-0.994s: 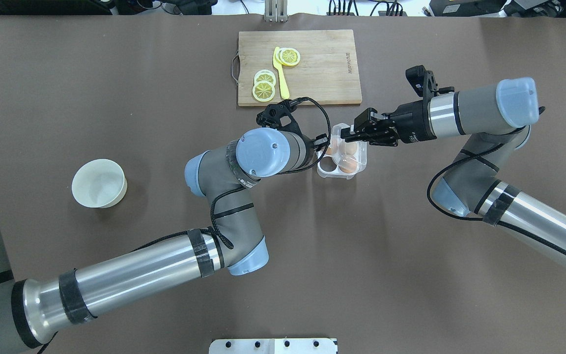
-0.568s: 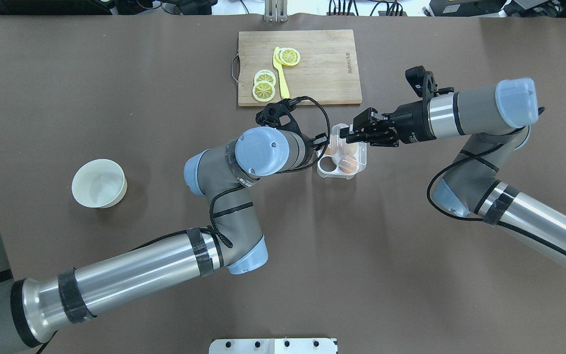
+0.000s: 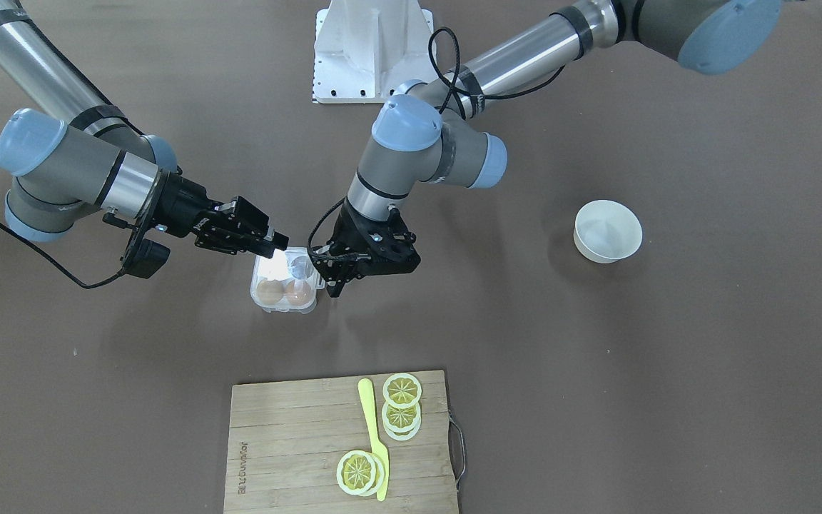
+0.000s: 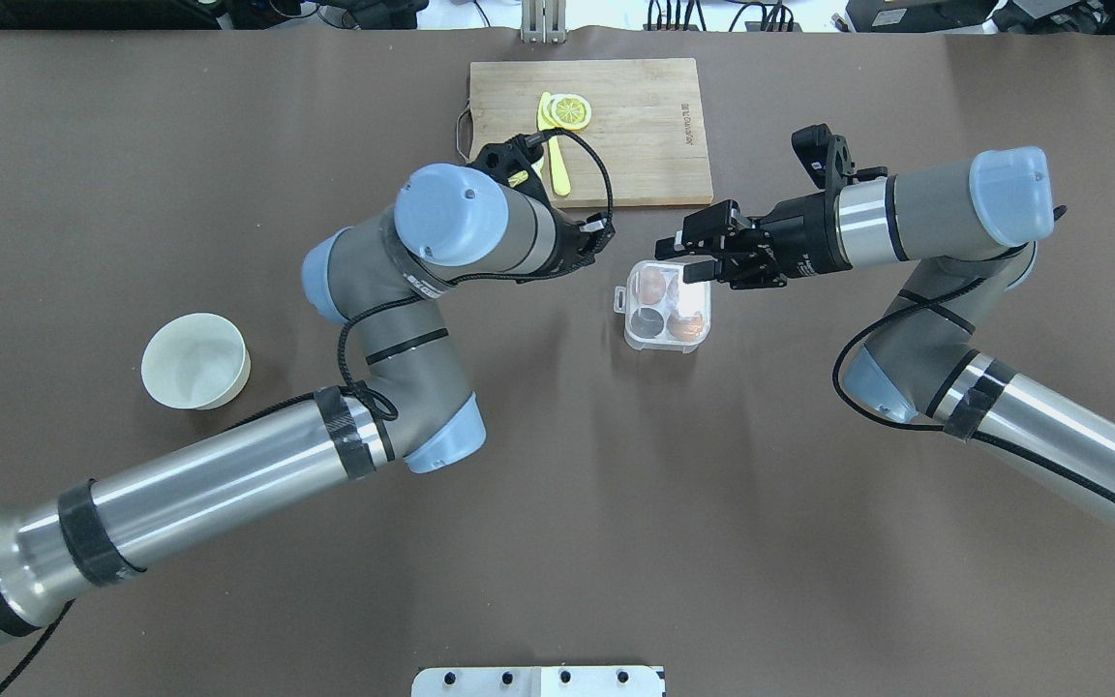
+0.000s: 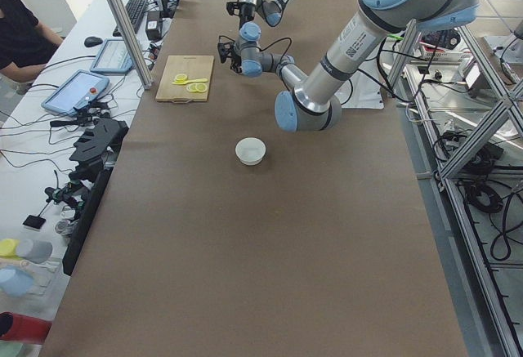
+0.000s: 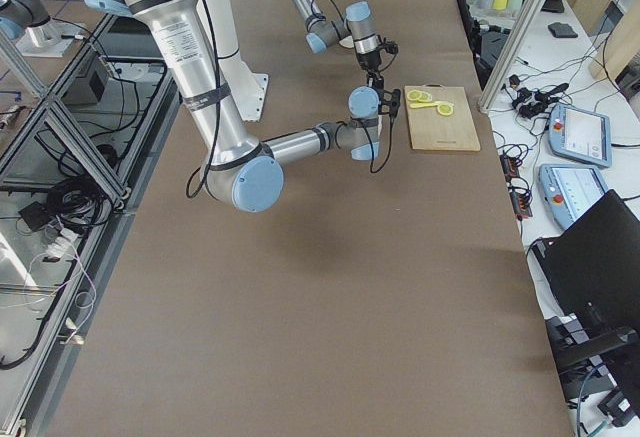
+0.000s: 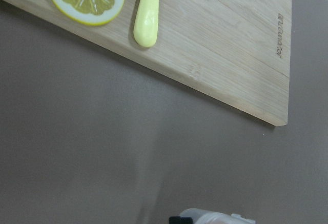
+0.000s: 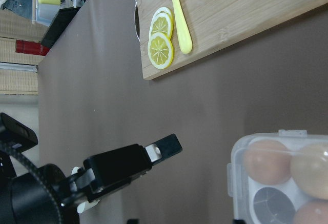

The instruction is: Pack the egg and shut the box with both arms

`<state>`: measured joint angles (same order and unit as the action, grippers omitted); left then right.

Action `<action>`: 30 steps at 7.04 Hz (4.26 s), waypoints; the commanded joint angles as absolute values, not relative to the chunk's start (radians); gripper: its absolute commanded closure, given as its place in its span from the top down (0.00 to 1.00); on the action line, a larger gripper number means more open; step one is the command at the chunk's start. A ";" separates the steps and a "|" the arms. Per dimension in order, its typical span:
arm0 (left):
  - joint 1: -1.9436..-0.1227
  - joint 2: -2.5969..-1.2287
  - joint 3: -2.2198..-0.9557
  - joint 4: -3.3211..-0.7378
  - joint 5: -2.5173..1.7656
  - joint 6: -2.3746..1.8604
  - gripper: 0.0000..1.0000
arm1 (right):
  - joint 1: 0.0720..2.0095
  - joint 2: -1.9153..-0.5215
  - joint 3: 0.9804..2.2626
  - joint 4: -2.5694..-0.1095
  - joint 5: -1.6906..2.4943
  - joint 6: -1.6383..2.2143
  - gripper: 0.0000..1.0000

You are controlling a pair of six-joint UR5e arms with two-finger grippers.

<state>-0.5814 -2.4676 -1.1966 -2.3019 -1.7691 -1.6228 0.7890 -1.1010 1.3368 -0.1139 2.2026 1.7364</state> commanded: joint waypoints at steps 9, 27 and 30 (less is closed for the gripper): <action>-0.952 -2.042 -1.984 -1.635 -1.913 -1.212 0.99 | 1.187 -1.440 1.585 -0.588 2.411 1.144 1.00; -1.557 -1.551 -1.668 -1.565 -2.315 0.057 0.99 | 1.568 -1.565 1.609 -1.727 2.382 -0.227 1.00; -1.555 -1.552 -1.664 -1.566 -2.307 0.058 0.99 | 1.569 -1.568 1.606 -1.723 2.382 -0.229 1.00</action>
